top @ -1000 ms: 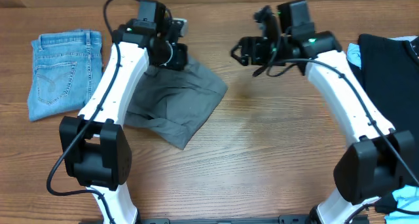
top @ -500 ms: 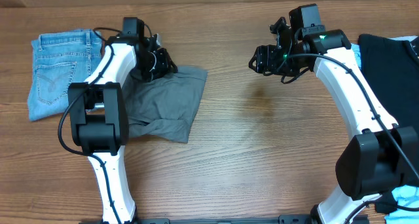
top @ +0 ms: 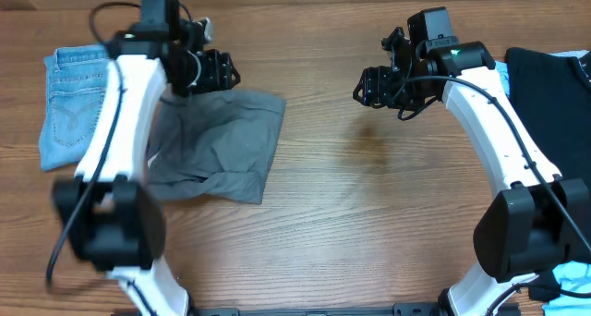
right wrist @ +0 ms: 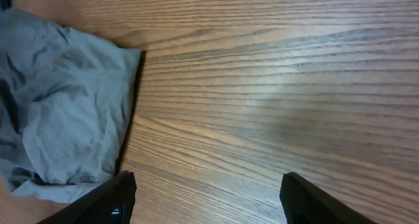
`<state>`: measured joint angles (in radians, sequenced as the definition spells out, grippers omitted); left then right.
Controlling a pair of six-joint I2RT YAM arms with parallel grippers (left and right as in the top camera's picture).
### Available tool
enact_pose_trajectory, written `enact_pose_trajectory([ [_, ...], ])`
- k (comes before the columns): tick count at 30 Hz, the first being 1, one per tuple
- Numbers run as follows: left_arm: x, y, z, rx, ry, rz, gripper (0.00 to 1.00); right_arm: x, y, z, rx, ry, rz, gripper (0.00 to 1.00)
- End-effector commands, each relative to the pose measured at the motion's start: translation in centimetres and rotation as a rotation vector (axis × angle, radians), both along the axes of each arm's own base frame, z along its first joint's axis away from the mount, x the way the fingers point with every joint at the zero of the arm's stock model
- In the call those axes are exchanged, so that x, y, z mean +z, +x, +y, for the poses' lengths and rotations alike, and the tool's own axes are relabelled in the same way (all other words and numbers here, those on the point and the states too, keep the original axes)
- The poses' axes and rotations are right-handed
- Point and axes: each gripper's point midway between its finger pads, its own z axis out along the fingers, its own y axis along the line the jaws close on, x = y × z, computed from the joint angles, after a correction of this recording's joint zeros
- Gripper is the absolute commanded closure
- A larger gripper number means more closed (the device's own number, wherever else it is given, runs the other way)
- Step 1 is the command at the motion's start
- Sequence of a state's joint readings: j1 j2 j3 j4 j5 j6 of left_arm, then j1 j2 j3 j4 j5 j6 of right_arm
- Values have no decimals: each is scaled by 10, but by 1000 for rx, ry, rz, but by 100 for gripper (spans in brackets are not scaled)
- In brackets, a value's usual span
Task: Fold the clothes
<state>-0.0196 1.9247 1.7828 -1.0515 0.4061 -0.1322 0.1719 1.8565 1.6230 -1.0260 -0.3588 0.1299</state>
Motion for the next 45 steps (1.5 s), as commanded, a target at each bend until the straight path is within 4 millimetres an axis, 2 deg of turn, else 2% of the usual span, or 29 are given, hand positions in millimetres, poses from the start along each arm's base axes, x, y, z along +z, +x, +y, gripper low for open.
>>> enact_pose_trajectory([
  [1, 21, -59, -2, 142, -21, 211, 29, 0, 0, 0, 5, -8, -6, 25],
  [2, 10, -82, 1, 142, 31, 315, 29, 0, 0, 0, 5, -8, -5, 25],
  [3, -3, -97, 3, 143, 94, 378, 29, 1, 1, 0, 6, -7, -9, 25],
  [5, -30, -119, -5, 120, 122, 471, 30, 6, 3, 12, 118, 20, -73, 30],
  [6, -43, -129, -7, 125, 135, 511, 32, 10, 2, 26, 197, 63, -106, 39],
  [8, -75, -146, -1, 179, 184, 583, 33, 14, -8, 55, 340, 98, -149, 65],
  [9, -86, -151, 3, 195, 209, 595, 33, 13, -9, 63, 367, 91, -162, 69],
  [11, -109, -158, 19, 247, 296, 601, 33, 9, -4, 86, 410, 102, -204, 69],
  [12, -121, -163, 20, 254, 295, 609, 33, 4, -1, 96, 422, 108, -214, 69],
  [14, -132, -176, 20, 271, 289, 651, 33, -10, -2, 116, 466, 139, -208, 69],
  [15, -131, -179, 18, 259, 289, 655, 33, -19, -4, 129, 500, 168, -200, 69],
  [17, -122, -171, 17, 253, 277, 595, 32, -37, -5, 148, 542, 194, -194, 70],
  [19, -96, -154, 15, 266, 239, 452, 30, -55, -6, 166, 577, 205, -193, 70],
  [22, -59, -144, 24, 297, 252, 288, 28, -56, -3, 190, 621, 209, -265, 69],
  [25, -26, -146, 25, 317, 222, 180, 28, -52, 17, 208, 620, 159, -406, 69],
  [27, -18, -152, 25, 325, 214, 169, 28, -61, 26, 212, 603, 145, -434, 69],
  [30, -17, -164, 26, 333, 213, 206, 28, -86, 34, 216, 583, 149, -418, 69],
  [32, -18, -168, 27, 332, 219, 222, 28, -120, 28, 212, 573, 136, -338, 68],
  [33, -18, -168, 27, 332, 219, 223, 28, -143, 20, 206, 569, 110, -267, 62],
  [34, -18, -168, 27, 332, 219, 222, 28, -157, 13, 198, 561, 74, -212, 59],
  [36, -18, -168, 27, 332, 221, 220, 28, -175, -2, 175, 537, -16, -98, 57],
  [38, -18, -168, 27, 332, 219, 220, 28, -185, -31, 152, 527, -58, 66, 58],
  [40, -19, -174, 27, 329, 226, 244, 25, -189, -70, 123, 505, -98, 281, 67],
  [41, -20, -180, 28, 327, 234, 271, 20, -187, -86, 117, 501, -91, 365, 69],
  [42, -22, -192, 28, 321, 241, 318, 14, -180, -107, 115, 501, -61, 463, 70],
  [43, -23, -212, 26, 305, 235, 404, 11, -174, -120, 116, 500, -30, 525, 70],
  [45, -24, -231, 27, 334, 246, 488, 9, -171, -121, 119, 502, -14, 526, 65],
])
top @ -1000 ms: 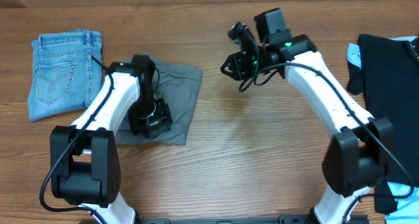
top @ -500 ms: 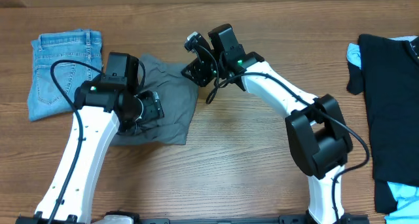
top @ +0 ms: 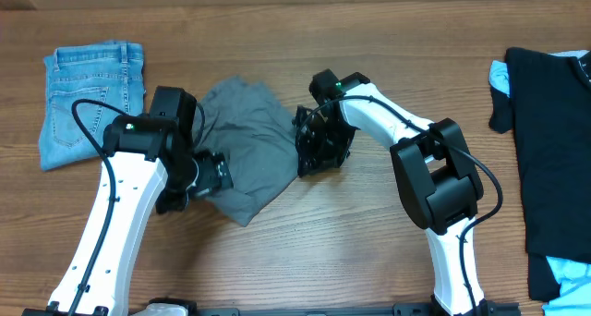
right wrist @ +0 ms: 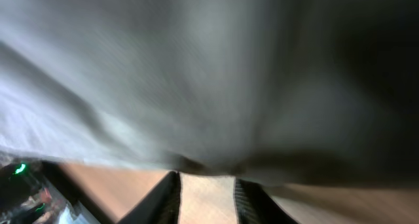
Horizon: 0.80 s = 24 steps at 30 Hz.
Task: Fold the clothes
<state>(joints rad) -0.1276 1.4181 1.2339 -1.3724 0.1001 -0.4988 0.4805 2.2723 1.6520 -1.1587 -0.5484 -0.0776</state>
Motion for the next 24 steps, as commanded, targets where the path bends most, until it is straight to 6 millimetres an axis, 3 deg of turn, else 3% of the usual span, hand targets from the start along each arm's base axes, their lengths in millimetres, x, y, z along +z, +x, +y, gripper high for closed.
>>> enact_pose_trajectory([
  [1, 1, -21, -2, 53, -11, 76, 9, -22, -8, -5, -5, -52, 45, 61],
  [4, -14, -32, 9, 156, 54, 127, 9, 14, 23, 8, -20, -5, -47, 57],
  [6, -27, -39, 18, 219, 111, 152, 7, 56, 53, 12, -37, 30, -158, 56],
  [10, -66, -31, 0, 296, 7, 122, 4, 122, 91, 1, -78, 37, -320, 53],
  [14, -91, -5, -13, 443, -91, 24, 5, 124, 87, -20, -102, -13, -285, 53],
  [18, -108, 17, 13, 571, 15, -111, 9, 123, 87, -33, -123, -39, -263, 53],
  [21, -116, 20, 31, 660, 62, -121, 10, 123, 85, -36, -126, -47, -250, 53],
  [24, -124, 31, 34, 701, 49, -136, 10, 123, 85, -36, -126, -46, -250, 53],
])
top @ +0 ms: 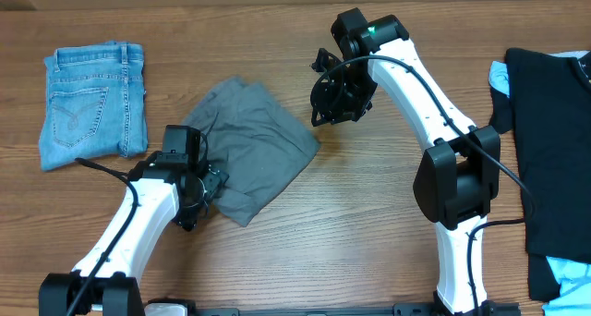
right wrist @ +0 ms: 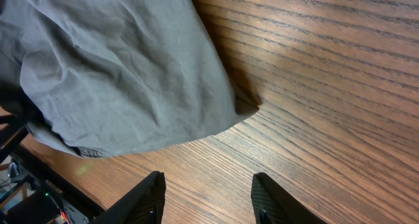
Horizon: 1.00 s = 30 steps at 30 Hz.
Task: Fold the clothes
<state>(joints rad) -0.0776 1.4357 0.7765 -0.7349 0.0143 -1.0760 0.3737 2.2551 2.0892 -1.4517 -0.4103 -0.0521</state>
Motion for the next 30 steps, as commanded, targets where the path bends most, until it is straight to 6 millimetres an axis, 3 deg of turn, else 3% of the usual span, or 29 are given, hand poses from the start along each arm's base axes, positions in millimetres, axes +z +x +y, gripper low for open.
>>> enact_pose_trajectory([
  [1, -16, 9, 10, 71, 29, 0, 10, 21, 4, -1, -4, 16, -55, 53],
  [4, -37, 37, -4, -27, -28, -53, 6, 21, 0, -3, -4, 9, -37, 53],
  [5, -47, 51, -12, -77, -62, -91, 7, 21, 0, -3, -4, 8, -34, 53],
  [6, -51, 62, -18, -128, -81, -128, 15, 22, -1, -3, -4, 7, -33, 54],
  [8, -54, 74, -20, -227, -62, -176, 67, 24, -3, -4, -4, 6, -31, 54],
  [10, -47, 86, -11, -338, 28, -218, 96, 32, -3, -5, -6, 12, -48, 54],
  [12, -27, 101, -9, -483, 79, -259, 96, 48, -3, -10, -17, 25, -81, 54],
  [15, 25, 117, 8, -657, 215, -270, 96, 70, -4, -24, -47, 34, -110, 54],
  [18, 92, 133, 44, -676, 345, -276, 96, 97, -4, -45, -96, 47, -157, 54],
  [20, 119, 141, 69, -690, 406, -281, 96, 113, -4, -57, -124, 57, -195, 54],
  [22, 149, 148, 109, -690, 515, -287, 96, 125, -6, -64, -139, 63, -218, 53],
  [25, 186, 152, 162, -641, 636, -303, 96, 127, -9, -65, -140, 62, -217, 53],
  [30, 225, 165, 222, -553, 797, -391, 96, 127, -10, -66, -140, 60, -211, 53],
])
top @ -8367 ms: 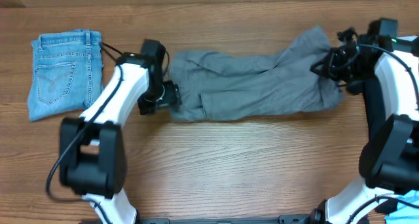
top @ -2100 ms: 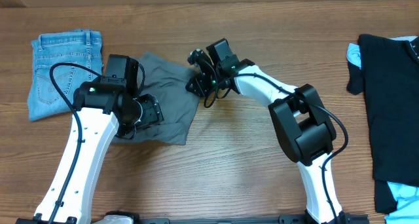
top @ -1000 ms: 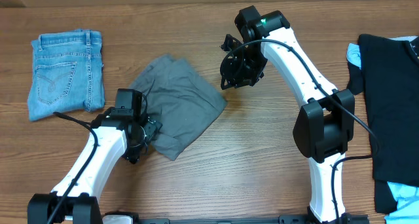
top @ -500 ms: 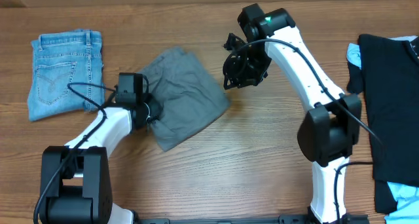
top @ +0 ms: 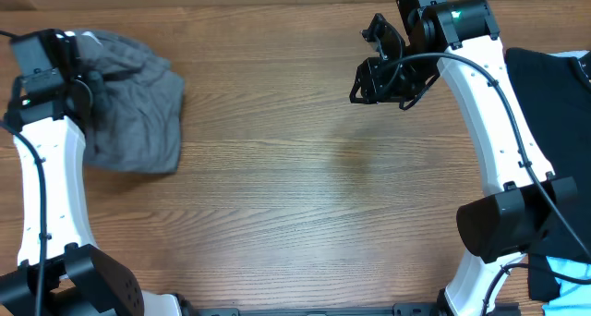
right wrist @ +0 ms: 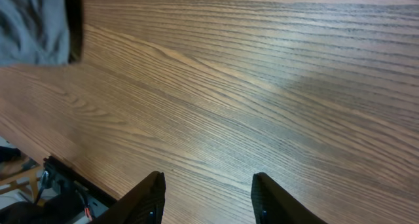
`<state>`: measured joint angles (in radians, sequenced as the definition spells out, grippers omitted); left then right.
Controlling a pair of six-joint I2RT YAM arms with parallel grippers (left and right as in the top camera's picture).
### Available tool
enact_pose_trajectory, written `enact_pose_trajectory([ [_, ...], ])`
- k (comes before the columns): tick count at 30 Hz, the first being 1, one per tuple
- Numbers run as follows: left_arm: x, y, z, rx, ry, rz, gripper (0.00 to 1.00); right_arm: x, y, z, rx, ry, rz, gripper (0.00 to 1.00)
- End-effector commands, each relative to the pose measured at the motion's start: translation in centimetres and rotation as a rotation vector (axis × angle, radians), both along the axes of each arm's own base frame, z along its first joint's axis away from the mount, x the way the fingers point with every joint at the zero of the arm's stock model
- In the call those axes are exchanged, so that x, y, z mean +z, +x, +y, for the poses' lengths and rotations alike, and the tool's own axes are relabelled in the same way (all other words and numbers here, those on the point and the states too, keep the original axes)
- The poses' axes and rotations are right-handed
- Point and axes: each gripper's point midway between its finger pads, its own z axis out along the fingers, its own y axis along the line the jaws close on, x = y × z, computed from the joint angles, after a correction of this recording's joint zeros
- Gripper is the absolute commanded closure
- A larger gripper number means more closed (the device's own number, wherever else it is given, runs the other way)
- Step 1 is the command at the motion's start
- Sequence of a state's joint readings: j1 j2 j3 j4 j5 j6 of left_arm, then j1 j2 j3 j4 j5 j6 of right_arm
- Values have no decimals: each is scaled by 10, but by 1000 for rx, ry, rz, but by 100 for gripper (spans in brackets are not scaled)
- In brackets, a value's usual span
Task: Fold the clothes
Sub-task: 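Carry the folded shorts to the left table edge with the left gripper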
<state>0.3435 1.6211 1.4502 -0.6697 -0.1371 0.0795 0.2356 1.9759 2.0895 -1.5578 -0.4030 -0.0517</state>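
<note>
The grey garment (top: 134,113) lies bunched at the table's far left, its folds drawn toward my left gripper (top: 85,80), which sits on its upper left edge and looks shut on the cloth. In the right wrist view a corner of the grey garment (right wrist: 33,21) shows at top left. Near the back of the table, right of centre, my right gripper (top: 369,80) hangs above bare wood. Seen from its own wrist, the right gripper (right wrist: 208,185) is open with nothing between its fingers. No blue jeans are visible.
A black shirt (top: 554,122) lies spread along the right edge over a light blue piece (top: 500,73). More light blue cloth (top: 568,274) lies at the lower right. The table's near edge (right wrist: 39,155) shows at the lower left of the right wrist view.
The grey garment has gone from left of centre to the far left, where the jeans lay, with my left gripper now at its upper edge. My right gripper stands further right and remains open.
First the grey garment lay crumpled beside the folded jeans, both grippers above the table's back. Then both grippers were down at the garment. Then it lay flatter and folded, the right gripper lifted off. Now it lies at the far left over the jeans' place.
</note>
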Motion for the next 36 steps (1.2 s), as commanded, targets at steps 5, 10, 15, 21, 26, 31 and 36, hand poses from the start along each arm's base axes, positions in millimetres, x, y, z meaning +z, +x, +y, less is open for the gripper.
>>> enact_pose_trajectory([
  [5, 28, 28, 51, 31, 138, -131, 96, 17, -2, -1, -1, 11, -39, 53],
  [10, -22, 35, 73, 68, 100, -52, 96, 17, -2, -1, -1, 11, -40, 53],
  [15, -32, 15, 109, 152, 95, -32, 54, 17, -2, -1, -5, 12, -37, 53],
  [21, -33, -32, 162, 415, -17, -77, 0, 16, -3, -1, -21, 12, -27, 53],
  [26, -4, 6, 78, 67, -529, -240, 43, 16, -3, -1, -21, 13, -28, 53],
  [31, -3, 15, -13, -77, -702, -136, 23, 22, 24, -4, -47, 21, -135, 40],
  [36, 27, 9, -111, -206, -458, -19, 15, 29, 57, -32, -143, 8, -232, 0],
])
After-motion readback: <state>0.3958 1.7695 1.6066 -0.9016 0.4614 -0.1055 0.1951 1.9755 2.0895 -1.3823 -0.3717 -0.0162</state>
